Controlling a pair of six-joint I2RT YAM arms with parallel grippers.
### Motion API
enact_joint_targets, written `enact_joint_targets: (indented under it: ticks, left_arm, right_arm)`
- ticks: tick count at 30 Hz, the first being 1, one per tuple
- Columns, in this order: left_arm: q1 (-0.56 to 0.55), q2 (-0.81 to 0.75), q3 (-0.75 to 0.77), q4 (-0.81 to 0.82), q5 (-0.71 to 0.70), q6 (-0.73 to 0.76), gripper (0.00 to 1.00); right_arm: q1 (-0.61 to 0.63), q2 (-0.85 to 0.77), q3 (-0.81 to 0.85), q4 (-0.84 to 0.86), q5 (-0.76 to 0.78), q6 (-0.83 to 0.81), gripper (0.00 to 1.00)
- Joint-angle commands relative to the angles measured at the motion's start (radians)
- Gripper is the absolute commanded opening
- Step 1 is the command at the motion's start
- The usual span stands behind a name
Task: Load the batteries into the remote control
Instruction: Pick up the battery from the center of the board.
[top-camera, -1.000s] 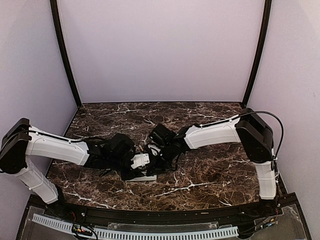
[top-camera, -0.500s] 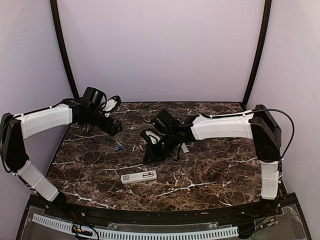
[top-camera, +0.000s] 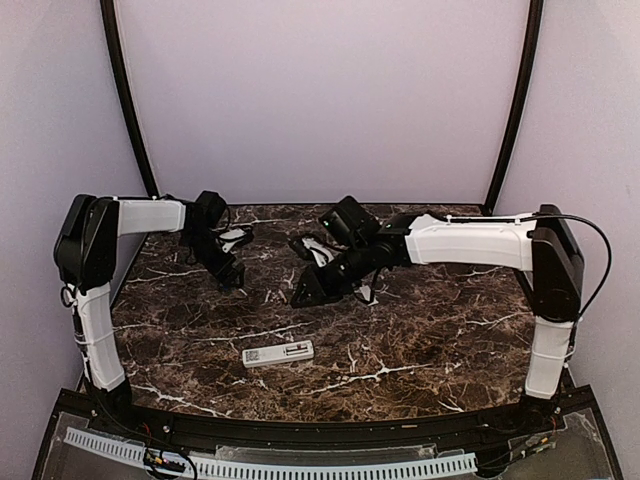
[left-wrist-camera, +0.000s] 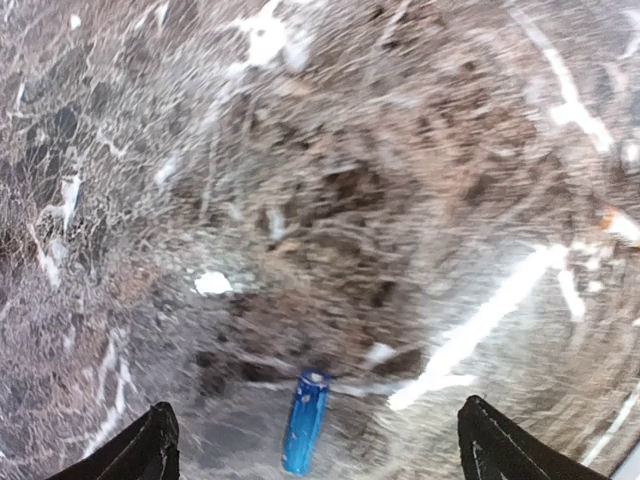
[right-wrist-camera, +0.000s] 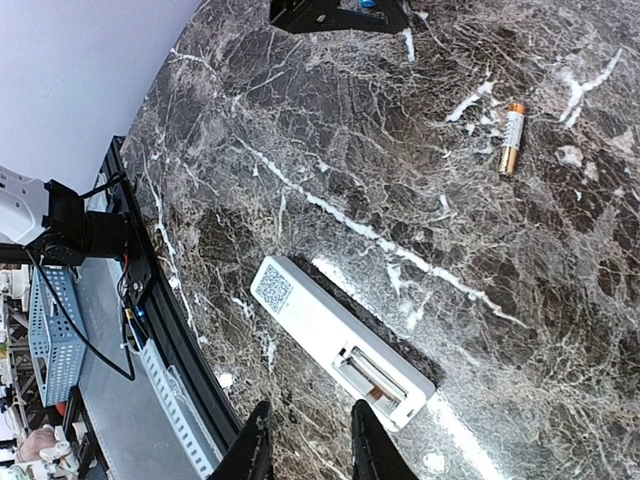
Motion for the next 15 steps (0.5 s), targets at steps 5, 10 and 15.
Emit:
enact_joint_targets:
  ticks: [5,10,15]
  left_arm:
    - [0.028,0.066,0.035,-0.017,-0.074,0.116,0.94]
    - [0.066,0.114,0.078,-0.084,0.000,0.093,0.69]
    - [0.067,0.110,0.073,-0.138,0.018,0.082,0.49]
  right_arm:
    - [-0.009,-0.046,-0.044,0.004,0.013,-0.033,0.24]
    - [-0.009,-0.050,-0.039,-0.011,0.032,-0.041,0.24]
    - [-0.013,-0.052,-0.034,-0.020,0.040,-0.048,0.24]
